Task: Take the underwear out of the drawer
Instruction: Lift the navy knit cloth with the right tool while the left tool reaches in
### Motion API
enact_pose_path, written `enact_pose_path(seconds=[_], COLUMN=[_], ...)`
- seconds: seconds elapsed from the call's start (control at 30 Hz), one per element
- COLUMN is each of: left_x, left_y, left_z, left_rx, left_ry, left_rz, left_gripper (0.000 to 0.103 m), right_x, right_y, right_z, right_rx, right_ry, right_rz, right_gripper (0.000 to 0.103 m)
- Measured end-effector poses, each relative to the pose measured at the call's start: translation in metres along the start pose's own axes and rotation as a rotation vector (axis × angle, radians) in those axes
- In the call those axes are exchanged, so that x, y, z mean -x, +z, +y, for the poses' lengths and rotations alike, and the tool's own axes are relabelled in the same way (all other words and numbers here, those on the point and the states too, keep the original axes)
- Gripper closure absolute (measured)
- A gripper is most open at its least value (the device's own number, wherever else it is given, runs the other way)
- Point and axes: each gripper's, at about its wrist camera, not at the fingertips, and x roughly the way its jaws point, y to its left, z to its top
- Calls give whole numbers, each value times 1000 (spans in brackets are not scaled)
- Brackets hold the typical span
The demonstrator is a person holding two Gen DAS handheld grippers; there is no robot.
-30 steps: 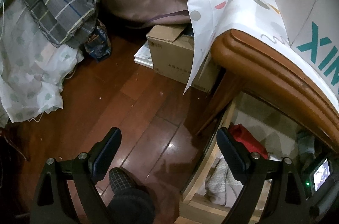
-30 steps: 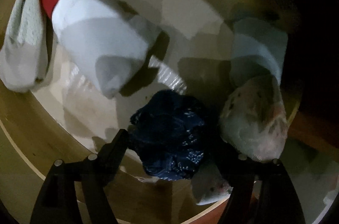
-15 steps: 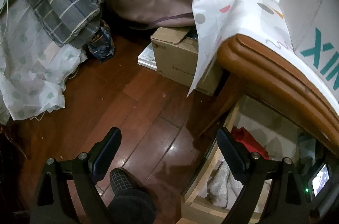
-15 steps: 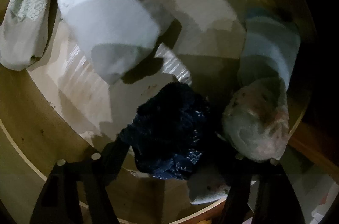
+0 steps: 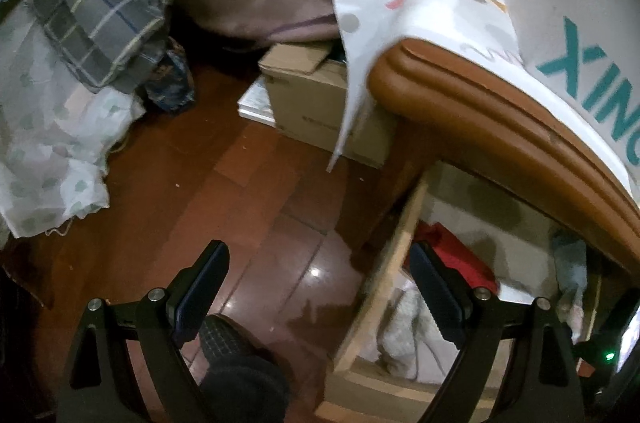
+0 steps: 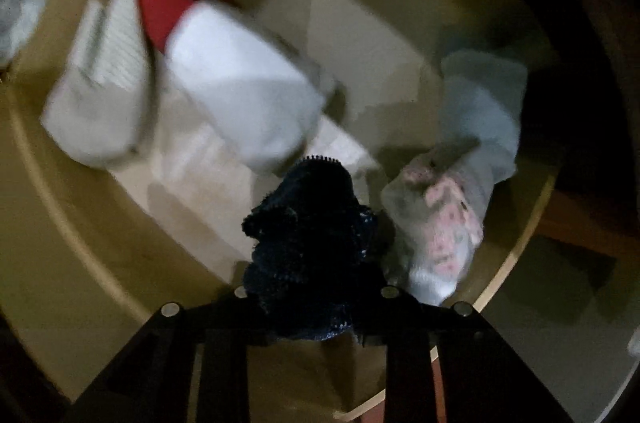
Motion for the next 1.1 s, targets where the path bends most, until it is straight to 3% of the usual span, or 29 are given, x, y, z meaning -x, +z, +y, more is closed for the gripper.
enact_pose_path(seconds=[0.2,0.5,0.63,0.77,1.0,1.1], left_x=[-4,-12,-24,-38,-53,-64], left_y=[-7,-27,-36,-47,-59,-66], left_z=[-16,-57,-71,-84,-96,-105], left_rx=[-47,-143,-119,-144,-170,-174], left_ry=[-48,-177,-252,-217,-164,-191], left_rz=[37,141,242,308,359,422], left_gripper=[13,13,13,13,13,13], right_x=[48,63,69,69,75,78], right_y=[-27,-69,-70,-75,-85,-88], right_z=[-12,-41,-59,-63,-64,-68], right_rx=[-244,-537,-586,-616,-635,-644], right_ry=[167,276,324,357,294,339], right_rz=[-229,-509,-544,-556,-579,-601], right_gripper=[78,78,78,78,78,78])
